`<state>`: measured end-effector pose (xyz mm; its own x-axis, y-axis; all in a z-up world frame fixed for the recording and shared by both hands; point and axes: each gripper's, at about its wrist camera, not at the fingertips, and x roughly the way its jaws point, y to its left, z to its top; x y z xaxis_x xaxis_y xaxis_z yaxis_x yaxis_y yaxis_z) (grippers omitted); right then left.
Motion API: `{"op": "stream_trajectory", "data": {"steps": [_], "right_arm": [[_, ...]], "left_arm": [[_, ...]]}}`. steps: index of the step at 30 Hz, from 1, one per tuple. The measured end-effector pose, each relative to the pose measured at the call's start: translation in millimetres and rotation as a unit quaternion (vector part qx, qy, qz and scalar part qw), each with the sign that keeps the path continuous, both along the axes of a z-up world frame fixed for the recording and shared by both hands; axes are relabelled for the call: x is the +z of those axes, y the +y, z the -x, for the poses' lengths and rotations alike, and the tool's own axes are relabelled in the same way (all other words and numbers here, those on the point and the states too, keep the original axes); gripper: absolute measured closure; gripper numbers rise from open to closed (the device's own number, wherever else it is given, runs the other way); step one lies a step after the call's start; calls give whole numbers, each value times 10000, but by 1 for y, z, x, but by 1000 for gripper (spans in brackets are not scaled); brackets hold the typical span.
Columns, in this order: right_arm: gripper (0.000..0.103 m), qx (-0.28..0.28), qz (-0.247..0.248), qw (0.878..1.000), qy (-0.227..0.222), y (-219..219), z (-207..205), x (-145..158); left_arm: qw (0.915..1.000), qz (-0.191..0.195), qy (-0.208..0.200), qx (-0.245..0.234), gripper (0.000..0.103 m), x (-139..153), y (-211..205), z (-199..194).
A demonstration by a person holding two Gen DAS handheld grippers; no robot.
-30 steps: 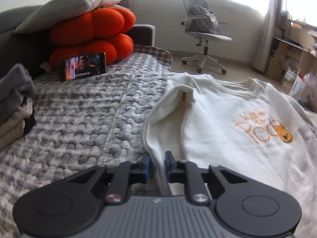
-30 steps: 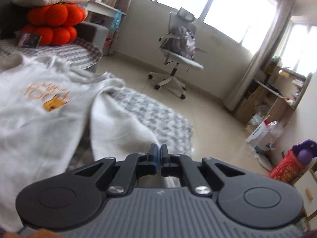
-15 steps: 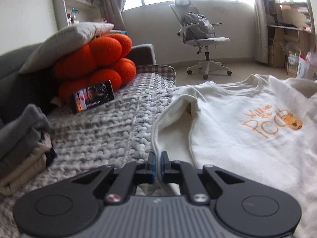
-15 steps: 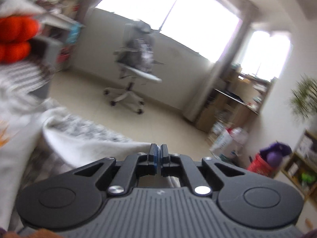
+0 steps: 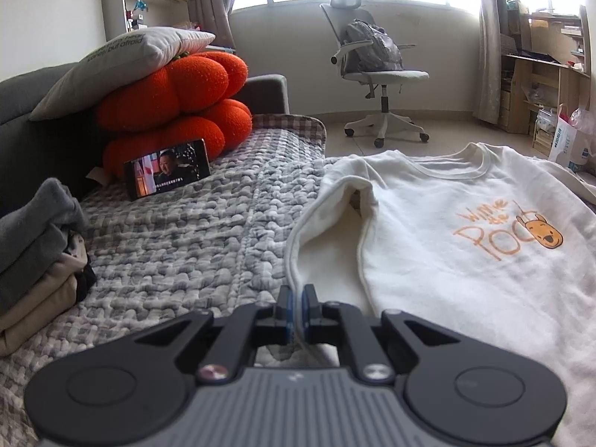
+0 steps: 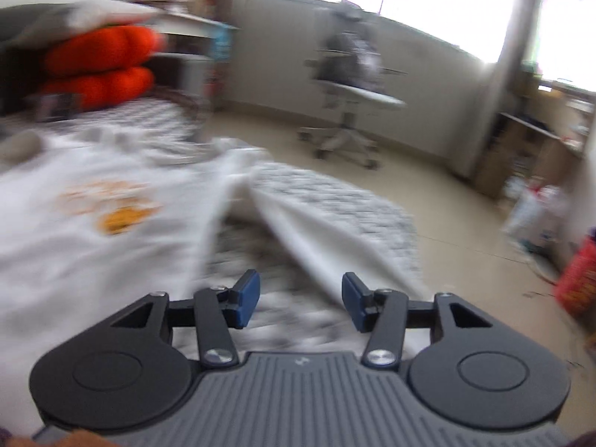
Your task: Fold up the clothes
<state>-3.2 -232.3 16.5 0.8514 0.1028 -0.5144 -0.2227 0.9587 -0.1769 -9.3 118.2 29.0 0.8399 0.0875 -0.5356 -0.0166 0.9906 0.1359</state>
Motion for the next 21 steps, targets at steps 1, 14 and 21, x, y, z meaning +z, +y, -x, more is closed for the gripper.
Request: {"op": "stream_trajectory", "data": {"steps": [1,14,21], "right_arm": [[44,189,-83,9998,40,7,6,1],[33,1332,129,9908,195,82,46,-21],[23,1070,-99,9938,297,75,42,-27]], "left_arm": [[10000,-12,-22,0,98,1,0,0],[9786,-1853,-864,215,99,28,-9,19],[9856,-1575,-513,327,94,14,-9,16]]}}
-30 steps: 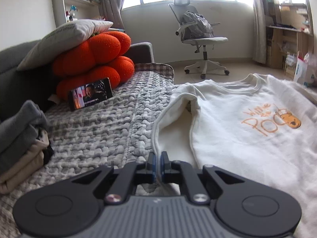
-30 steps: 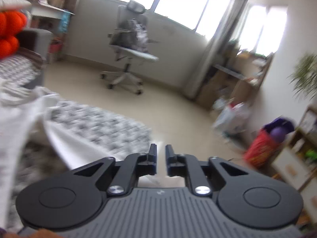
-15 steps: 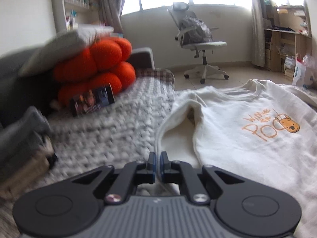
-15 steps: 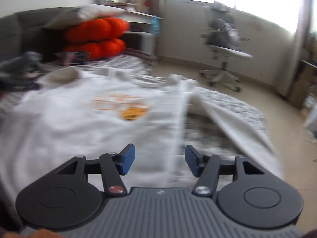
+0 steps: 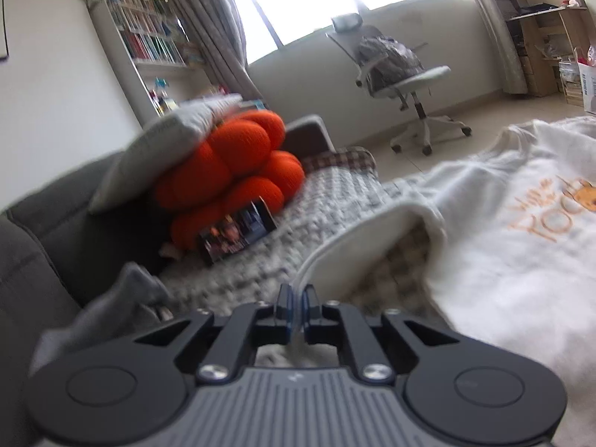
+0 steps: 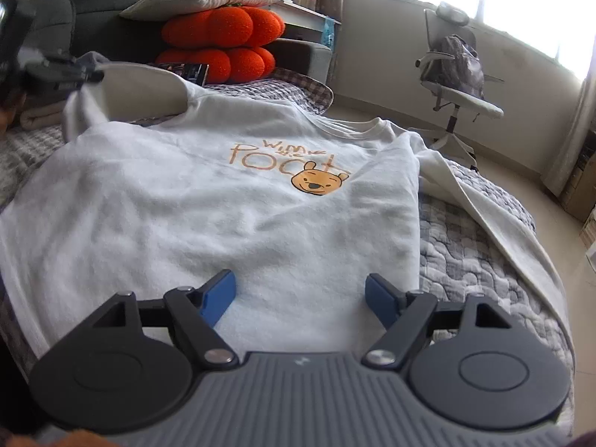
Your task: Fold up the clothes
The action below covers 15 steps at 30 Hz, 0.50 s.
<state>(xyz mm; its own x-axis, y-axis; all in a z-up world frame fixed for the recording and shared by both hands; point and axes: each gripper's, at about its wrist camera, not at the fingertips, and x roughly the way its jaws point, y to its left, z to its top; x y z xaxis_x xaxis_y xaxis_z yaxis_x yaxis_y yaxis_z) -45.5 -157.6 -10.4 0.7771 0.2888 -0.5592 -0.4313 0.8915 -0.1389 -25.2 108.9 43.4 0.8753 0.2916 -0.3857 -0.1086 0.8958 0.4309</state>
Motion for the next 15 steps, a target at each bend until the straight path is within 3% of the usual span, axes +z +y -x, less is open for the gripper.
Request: {"op": "stream_trajectory", "data": {"steps": [3,6,8,10,15], "right_arm": [[22,-30,6,10000,-72,1,3,-2],[19,-84,-104,9999,-53,-1,1,-5],[18,-108,-166,9998,-41,-3,0,-6],[16,-132,-201,9997,-59,-4,0,-7],[16,-188,-252,9994,-131,-4,2,-9]], "left_arm": [[9989,412,205,52,74,-9,3,5],[9966,771,292,81,69,-14,4,12],[9943,1004,339,115,54,-17,5,16],[9892,1393,389,245,30,-20,8,17],[9651,2507,443,612,26,-32,15,15]]}}
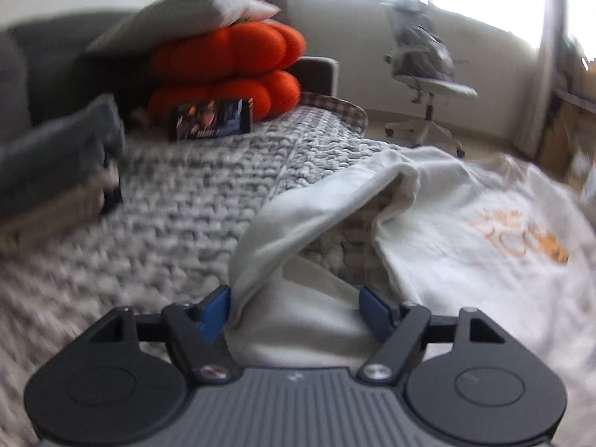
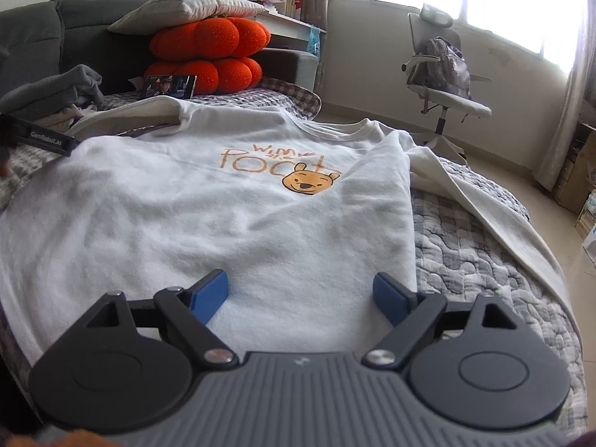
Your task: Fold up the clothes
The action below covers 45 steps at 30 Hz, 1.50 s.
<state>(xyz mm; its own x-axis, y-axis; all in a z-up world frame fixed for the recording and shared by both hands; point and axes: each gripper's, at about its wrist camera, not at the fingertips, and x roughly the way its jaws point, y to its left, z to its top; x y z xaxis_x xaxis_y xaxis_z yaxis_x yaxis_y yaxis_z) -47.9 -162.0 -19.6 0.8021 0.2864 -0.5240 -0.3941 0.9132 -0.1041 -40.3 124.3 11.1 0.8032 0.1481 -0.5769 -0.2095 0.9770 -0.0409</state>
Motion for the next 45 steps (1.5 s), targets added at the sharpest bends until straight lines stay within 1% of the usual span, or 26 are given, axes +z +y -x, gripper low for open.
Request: {"op": "stream_trajectory", "data": {"steps": [2,3,4,7,10,12,13,15,17,18,19,21,22,23,24,26,28,30,32,33,35,37,38,41,43,45], "right_arm": [[15,-6,-17,10000,-17,-1,1,-1],[15,-4,-25,10000,-21,-1,1,-1],[15,-2,-33,10000,-23,-1,0,-1],[15,-8,-55,10000,-46,-2,0,-2],[15,-12,-43,10000,-88,-2,2,-3],[14,-10,-39,9999,-102,-2,2,-3],[14,-8,-38,9999,-105,-2,2,-3],[14,-6,-38,9999,-105,-2,2,-4],[14,-9,-41,9999,-105,-2,1,-4],[14,-10,-42,9999,-105,-2,1,-4],[14,-12,-45,9999,-104,-2,1,-4],[13,-18,-53,9999,-105,-3,1,-4],[13,-22,-56,9999,-107,-3,1,-4],[13,-26,-59,9999,-109,-4,1,-4],[13,-27,-59,9999,-113,-5,1,-4],[13,-26,-60,9999,-117,-5,1,-4],[13,-22,-65,9999,-112,-6,0,-4],[12,-18,-69,9999,-107,-7,0,-4],[12,-17,-73,9999,-100,-8,-1,-4],[12,-20,-75,9999,-97,-8,-1,-4],[12,-25,-73,9999,-96,-8,-1,-4],[11,-32,-65,9999,-102,-8,0,-4],[11,-36,-61,9999,-104,-8,0,-4],[11,-47,-48,9999,-108,-7,0,-3],[10,-53,-41,9999,-111,-8,0,-3],[10,-59,-34,9999,-115,-8,0,-3]], "left_arm": [[9998,178,-15,57,28,-2,1,-2],[9997,238,-20,85,39,-4,2,-4],[9996,248,-21,119,62,-5,3,-5],[9994,288,-68,180,84,-6,7,-7],[9991,378,-62,189,90,-2,16,-7],[9994,226,-29,248,91,1,19,-9],[9995,86,-33,293,92,3,20,-10],[9972,-563,-163,469,92,9,21,-13],[9895,-1265,-349,608,92,18,24,-19],[9842,-1576,-431,681,92,23,26,-22],[9767,-1929,-519,781,92,28,28,-26],[9541,-2718,-732,1017,92,35,31,-34],[9441,-2984,-798,1156,92,39,33,-38],[9386,-3087,-825,1301,91,42,37,-40],[9354,-3117,-821,1450,87,46,42,-42],[9353,-3058,-723,1627,86,47,50,-44],[9395,-2921,-586,1692,78,42,56,-41],[9421,-2888,-432,1648,76,34,60,-37],[9499,-2758,-245,1449,75,26,63,-33],[9568,-2591,-173,1306,74,25,65,-30],[9678,-2228,-77,1166,68,26,71,-20],[9747,-1911,-58,1156,65,30,79,-11],[9766,-1791,-77,1190,63,33,84,-6],[9762,-1666,-222,1370,57,43,98,0],[9765,-1505,-323,1507,52,49,106,5],[9786,-1236,-391,1597,52,56,111,8]]}}
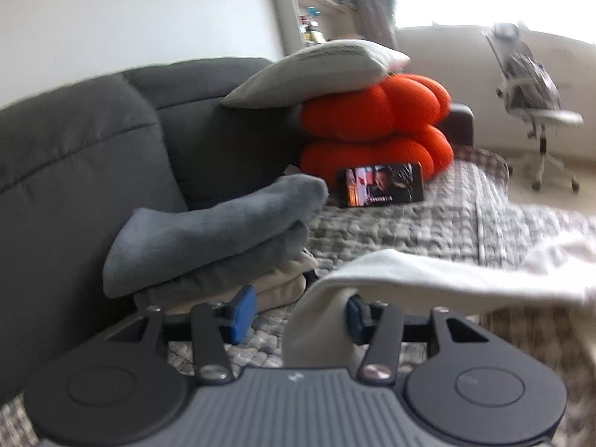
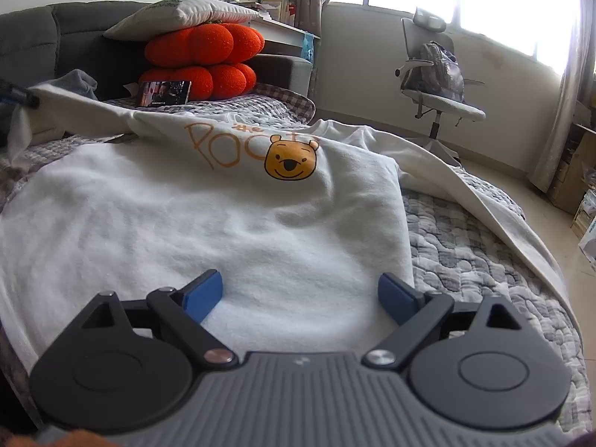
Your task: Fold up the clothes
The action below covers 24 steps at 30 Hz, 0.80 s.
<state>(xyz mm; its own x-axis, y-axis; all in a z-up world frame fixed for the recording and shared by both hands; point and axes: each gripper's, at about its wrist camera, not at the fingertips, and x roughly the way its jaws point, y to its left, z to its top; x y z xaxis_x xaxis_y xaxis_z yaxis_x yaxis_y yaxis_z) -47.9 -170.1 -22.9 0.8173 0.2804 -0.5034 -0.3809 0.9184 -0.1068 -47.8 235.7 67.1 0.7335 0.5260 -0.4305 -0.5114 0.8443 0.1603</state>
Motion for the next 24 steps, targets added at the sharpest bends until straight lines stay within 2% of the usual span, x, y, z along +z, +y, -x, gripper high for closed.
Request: {"op": "stream_trajectory", "data": {"steps": [3,4,6,9,10,15,18,20,24], "right_arm": [[10,-10,11,10000,-9,0,0,0],[10,-14,14,10000,-16,0,1,0],[10,-13,11,10000,-24,-1,1,0],[10,-12,3,10000,-25,-1,1,0],[10,-12,0,10000,-25,-2,1,0],[10,-10,-14,10000,-27,-2,1,0],[10,-10,-18,10000,-30,-3,2,0],[10,-16,-8,10000,-38,-2,2,0],[10,-23,-10,10000,-42,-2,2,0]], "left_arm": [[9996,252,-105,-3,51,5,0,2],[9996,276,-94,0,48,6,-1,3],[9998,200,-51,58,45,5,-2,5],[9997,-181,-51,134,32,6,-6,9],[9997,-176,-69,146,31,7,-4,10],[9996,238,-116,-112,32,12,-2,15],[9993,30,156,-328,31,9,-10,15],[9986,181,289,-399,30,8,-7,15],[9966,675,270,-393,27,13,7,26]]}}
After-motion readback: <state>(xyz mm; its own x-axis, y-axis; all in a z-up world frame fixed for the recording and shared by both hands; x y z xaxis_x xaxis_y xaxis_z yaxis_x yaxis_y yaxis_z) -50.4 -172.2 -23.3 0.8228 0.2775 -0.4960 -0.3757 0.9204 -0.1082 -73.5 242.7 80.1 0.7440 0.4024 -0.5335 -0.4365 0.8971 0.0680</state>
